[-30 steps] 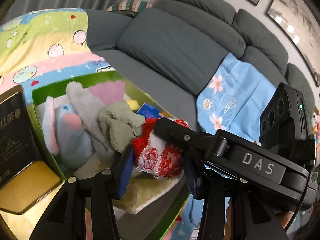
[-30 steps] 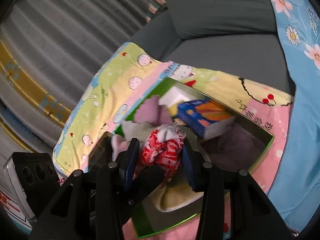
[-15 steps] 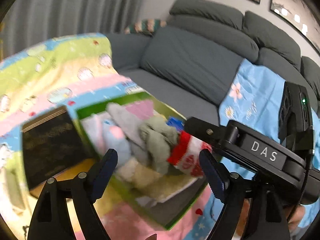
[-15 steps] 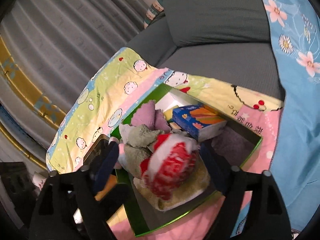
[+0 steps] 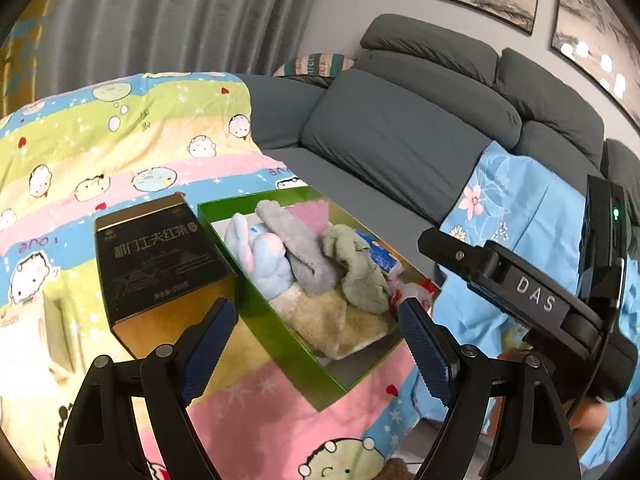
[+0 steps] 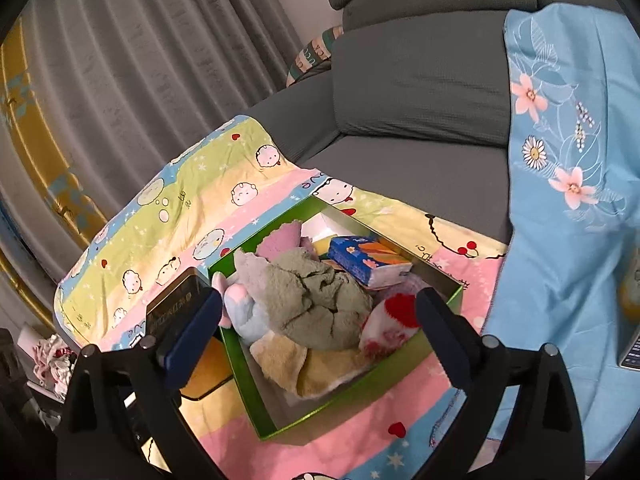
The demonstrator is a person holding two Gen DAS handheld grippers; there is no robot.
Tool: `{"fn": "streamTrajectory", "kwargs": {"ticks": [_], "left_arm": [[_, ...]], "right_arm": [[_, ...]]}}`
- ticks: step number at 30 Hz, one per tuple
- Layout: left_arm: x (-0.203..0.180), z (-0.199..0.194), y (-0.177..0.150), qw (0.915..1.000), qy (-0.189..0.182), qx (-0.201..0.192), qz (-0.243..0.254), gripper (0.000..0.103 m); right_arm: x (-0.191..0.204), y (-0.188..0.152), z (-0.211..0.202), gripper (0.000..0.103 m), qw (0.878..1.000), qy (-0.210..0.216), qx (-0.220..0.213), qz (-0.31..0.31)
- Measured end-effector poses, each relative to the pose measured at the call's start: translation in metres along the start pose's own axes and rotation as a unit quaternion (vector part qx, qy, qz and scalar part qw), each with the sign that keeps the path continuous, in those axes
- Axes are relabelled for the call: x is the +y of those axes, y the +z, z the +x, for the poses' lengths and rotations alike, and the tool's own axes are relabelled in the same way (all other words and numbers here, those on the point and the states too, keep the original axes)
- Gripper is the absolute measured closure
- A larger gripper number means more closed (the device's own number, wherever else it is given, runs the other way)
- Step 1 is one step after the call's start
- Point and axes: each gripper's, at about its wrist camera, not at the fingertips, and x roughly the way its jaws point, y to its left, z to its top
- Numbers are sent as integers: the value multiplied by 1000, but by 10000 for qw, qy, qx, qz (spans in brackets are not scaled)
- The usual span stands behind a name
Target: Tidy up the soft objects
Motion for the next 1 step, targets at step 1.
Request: {"fn": "streamTrajectory", "kwargs": {"ticks": [1], "left_arm": [[1, -1, 0, 10000, -22, 20, -32, 19]], "right_arm": [[2, -1, -2, 5, 10000, 19, -4, -32]]}}
